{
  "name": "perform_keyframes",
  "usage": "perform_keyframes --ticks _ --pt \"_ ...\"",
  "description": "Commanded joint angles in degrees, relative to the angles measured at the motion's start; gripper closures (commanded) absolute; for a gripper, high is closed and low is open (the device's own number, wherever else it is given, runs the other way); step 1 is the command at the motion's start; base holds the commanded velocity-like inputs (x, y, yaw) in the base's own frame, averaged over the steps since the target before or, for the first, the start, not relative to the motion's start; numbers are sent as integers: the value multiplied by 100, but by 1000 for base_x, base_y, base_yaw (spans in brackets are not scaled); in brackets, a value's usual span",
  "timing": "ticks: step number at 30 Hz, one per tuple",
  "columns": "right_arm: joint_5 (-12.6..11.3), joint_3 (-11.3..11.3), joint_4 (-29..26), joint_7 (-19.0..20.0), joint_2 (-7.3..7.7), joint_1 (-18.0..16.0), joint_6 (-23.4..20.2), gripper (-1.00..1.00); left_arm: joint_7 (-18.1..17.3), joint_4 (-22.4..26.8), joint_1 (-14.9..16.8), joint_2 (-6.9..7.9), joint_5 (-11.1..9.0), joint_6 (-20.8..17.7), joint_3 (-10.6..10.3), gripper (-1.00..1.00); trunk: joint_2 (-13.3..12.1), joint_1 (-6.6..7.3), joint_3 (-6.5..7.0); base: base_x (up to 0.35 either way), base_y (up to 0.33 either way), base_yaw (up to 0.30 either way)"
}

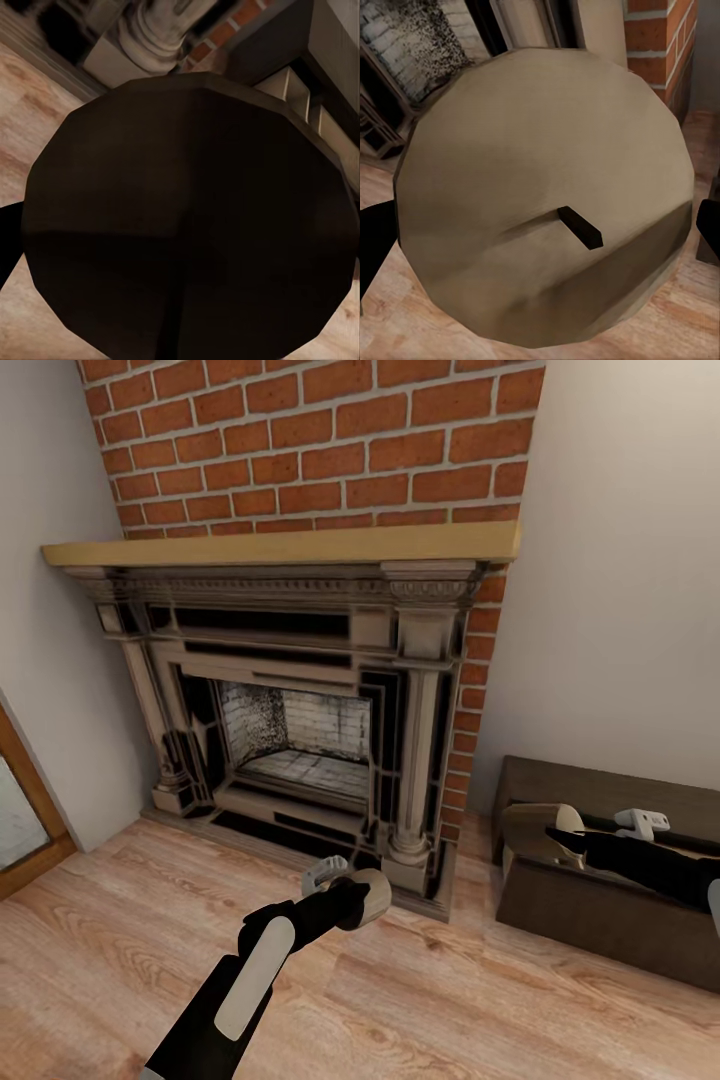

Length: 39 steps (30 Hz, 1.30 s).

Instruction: Place each of the two pumpkins and all three candles from the living room inside a cabinet in the living room (use any cabinet), then make sure every cabinet is closed, and position the cauldron so it is next to a table in the living room.

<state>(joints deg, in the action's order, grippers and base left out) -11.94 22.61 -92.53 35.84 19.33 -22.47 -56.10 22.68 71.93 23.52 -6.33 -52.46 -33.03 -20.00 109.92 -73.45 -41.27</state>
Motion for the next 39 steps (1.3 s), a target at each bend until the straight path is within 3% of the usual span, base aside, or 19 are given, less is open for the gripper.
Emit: perform_keyframes --ticks 1,4,15,16,17,18,26,29,32,35,38,39 --pt "-10 5 -2 19 0 -4 -38 100 52 7 4 0 -53 -10 -4 100 -39 23 12 0 0 0" --pt "-10 10 -2 22 0 -5 -31 100 52 6 4 0 -54 -10 -4 100 -159 89 65 0 0 0" --pt "-3 -13 -2 0 -29 -3 -14 100 54 25 4 1 -53 -15 -32 100 -159 89 64 96 -149 0" --pt "-2 -12 -2 -1 -25 -3 -24 100 -40 157 153 -33 -85 -51 -55 100 -159 89 62 185 -289 0" --pt "-2 -12 -2 -2 -23 -3 -26 100 -72 206 225 -49 -96 -64 -84 100 -159 89 59 185 -290 0" --pt "5 0 -2 -2 -3 -8 -36 100 -119 359 555 -125 -132 -102 -464 100 -159 89 51 187 -293 0" --pt "9 33 -2 -6 14 -10 -52 100 -199 266 802 -273 -154 -122 -684 100 -159 89 -20 188 -294 0" --pt "48 43 -2 -17 16 30 -53 100 -204 254 829 -293 -287 -123 -788 100 -159 89 -47 188 -296 0" --pt "196 115 -2 -42 12 62 -41 100 -200 256 848 -301 -462 -124 -943 100 -159 89 -71 188 -297 0" --pt "441 452 -2 -98 10 77 -31 100 -165 245 1073 -312 -566 -145 -1090 100 -159 89 -79 187 -299 0" --pt "648 635 -2 -113 14 81 -32 100 -151 178 1270 -318 -666 -259 -1126 100 -159 89 -83 185 -303 0" --pt "829 725 -2 -116 13 83 -30 100 -140 81 1401 -321 -781 -336 -1140 100 -159 89 -84 184 -304 0"
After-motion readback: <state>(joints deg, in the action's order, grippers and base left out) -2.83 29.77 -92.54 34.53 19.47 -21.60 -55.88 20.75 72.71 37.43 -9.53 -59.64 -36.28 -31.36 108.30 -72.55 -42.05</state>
